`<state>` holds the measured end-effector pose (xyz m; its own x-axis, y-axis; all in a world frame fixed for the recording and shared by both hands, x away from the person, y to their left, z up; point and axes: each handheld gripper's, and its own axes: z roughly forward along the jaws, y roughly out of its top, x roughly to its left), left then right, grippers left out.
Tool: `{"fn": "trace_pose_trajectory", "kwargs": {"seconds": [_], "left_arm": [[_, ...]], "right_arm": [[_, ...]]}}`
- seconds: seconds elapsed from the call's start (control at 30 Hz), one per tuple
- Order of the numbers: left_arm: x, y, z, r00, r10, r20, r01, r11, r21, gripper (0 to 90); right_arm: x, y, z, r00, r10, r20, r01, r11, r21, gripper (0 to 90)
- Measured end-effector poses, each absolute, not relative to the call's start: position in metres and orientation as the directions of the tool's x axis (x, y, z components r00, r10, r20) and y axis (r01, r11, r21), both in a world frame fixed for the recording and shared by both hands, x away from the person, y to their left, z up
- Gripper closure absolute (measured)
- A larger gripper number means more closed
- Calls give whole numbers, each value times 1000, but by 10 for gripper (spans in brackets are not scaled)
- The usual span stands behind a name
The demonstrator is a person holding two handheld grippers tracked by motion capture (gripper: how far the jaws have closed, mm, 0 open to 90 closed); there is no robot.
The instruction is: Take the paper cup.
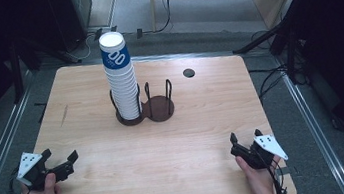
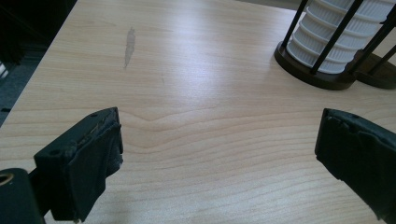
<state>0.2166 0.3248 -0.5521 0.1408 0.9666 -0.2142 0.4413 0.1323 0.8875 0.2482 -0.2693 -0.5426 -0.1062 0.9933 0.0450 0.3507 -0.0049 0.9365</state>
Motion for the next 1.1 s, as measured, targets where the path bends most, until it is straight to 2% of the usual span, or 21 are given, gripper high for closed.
{"fn": "trace_pose_trajectory", "kwargs": {"seconds": [0.17,0.3,0.5,0.73,1.1], "left_arm": [[217,325,-552,119,971,-209,445,136,885,17],[217,323,-552,110,975,-195,447,127,886,18],[215,324,-552,115,973,-202,442,133,887,18],[214,326,-552,144,966,-215,444,131,886,18],[215,325,-552,157,964,-213,453,122,883,19]], "right_arm": [[251,-270,-537,-130,989,66,362,-15,932,129],[256,-264,-519,-124,991,56,349,-9,937,129],[267,-236,-486,-139,989,40,321,7,947,133],[281,-202,-456,-208,978,23,292,39,956,133],[297,-161,-430,-273,961,33,266,43,963,133]]}}
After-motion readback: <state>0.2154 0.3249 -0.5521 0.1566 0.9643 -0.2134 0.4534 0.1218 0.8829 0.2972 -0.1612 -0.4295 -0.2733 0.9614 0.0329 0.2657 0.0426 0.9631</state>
